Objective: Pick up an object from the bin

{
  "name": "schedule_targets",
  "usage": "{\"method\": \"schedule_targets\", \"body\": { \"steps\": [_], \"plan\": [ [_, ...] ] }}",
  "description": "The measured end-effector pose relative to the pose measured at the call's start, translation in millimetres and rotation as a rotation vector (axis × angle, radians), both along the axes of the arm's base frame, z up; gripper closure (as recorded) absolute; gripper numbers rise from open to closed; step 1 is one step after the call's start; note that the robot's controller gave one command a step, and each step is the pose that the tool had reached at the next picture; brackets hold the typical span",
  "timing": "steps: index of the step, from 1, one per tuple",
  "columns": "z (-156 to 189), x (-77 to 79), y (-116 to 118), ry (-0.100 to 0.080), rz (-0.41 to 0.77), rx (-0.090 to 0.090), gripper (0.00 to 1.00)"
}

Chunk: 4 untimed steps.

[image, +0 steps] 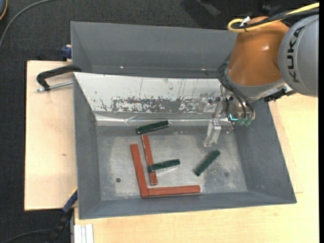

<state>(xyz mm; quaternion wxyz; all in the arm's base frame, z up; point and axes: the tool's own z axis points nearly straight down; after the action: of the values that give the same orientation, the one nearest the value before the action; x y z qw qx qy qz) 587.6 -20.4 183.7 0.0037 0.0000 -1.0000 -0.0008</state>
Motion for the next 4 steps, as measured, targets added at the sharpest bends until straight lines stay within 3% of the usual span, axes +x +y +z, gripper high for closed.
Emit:
{"method": "schedule_targets", "body": {
  "steps": [1,2,3,4],
  "plan": [
    [-118,-40.9,-78,0.001,0.041,-0.001,0.00],
    [-112,3.3,-27,-0.018,0.039,0.001,0.00],
    [-113,-80.2,19,-0.006,0.108,0.002,0.00],
    [-113,-51.7,104,-0.016,0.209,0.005,0.00]
  ]
}}
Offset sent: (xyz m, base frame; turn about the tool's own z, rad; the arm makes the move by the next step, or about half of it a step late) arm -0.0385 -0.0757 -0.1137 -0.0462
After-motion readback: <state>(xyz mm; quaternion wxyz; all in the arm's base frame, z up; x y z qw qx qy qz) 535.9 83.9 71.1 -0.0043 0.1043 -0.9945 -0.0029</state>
